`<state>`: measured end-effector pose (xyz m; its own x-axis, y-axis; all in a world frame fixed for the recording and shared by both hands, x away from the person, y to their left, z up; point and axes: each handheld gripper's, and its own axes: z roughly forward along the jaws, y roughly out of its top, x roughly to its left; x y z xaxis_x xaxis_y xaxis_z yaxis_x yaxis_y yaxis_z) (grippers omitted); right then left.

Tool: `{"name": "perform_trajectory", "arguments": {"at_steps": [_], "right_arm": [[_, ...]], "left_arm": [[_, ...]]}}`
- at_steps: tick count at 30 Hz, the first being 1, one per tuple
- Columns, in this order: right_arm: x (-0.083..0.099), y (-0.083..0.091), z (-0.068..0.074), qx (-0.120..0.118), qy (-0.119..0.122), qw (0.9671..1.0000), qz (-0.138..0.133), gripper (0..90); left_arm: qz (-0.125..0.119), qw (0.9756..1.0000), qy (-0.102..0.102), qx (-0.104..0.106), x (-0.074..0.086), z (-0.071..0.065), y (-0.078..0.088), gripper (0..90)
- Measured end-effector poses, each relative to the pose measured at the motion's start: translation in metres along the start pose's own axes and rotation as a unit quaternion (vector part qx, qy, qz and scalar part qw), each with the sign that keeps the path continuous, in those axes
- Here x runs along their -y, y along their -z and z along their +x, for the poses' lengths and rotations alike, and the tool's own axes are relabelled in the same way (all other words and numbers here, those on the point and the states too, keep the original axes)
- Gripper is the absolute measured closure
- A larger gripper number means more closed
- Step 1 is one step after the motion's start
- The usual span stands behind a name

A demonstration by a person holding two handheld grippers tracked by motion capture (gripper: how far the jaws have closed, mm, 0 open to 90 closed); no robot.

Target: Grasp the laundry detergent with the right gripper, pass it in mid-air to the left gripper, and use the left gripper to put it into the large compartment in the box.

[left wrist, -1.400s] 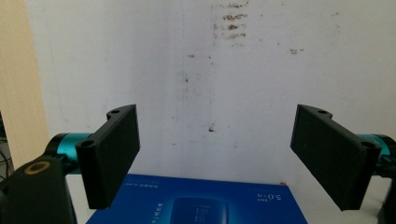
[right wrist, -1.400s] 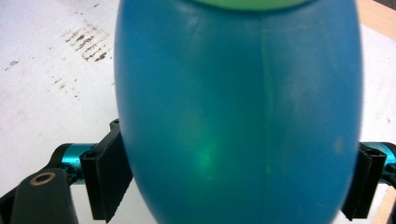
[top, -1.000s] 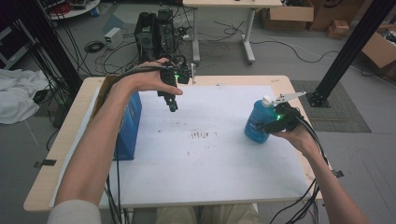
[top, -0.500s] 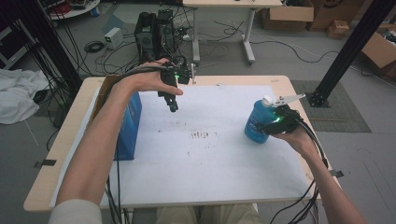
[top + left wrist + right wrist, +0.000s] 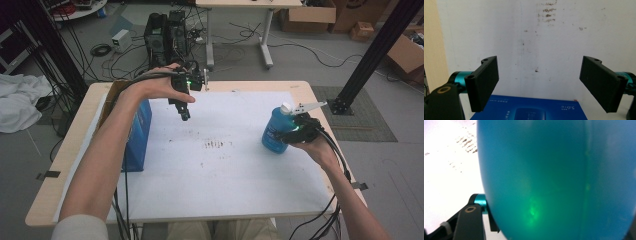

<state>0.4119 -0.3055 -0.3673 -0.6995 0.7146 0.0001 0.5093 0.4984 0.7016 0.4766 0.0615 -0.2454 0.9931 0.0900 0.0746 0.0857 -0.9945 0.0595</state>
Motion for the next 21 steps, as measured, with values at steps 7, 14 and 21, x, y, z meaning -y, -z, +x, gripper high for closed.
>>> {"name": "perform_trajectory", "arguments": {"at_steps": [7, 14, 21], "right_arm": [[-0.0003, 0.0015, -0.0012, -0.002, 0.001, 1.0, 0.005, 35.8], [0.0012, 0.0007, 0.0016, 0.0, 0.009, 0.9998, -0.015, 40.9], [0.0012, 0.0009, 0.0012, -0.002, 0.007, 0.9999, -0.016, 42.9]], "left_arm": [[-0.009, 0.9999, 0.004, -0.002, 0.0025, 0.0005, 0.002, 15.8], [-0.004, 1.0, 0.003, -0.002, 0.0035, -0.0003, 0.0019, 15.8], [-0.006, 1.0, 0.004, -0.004, 0.0041, -0.0005, 0.0028, 15.8]]}}
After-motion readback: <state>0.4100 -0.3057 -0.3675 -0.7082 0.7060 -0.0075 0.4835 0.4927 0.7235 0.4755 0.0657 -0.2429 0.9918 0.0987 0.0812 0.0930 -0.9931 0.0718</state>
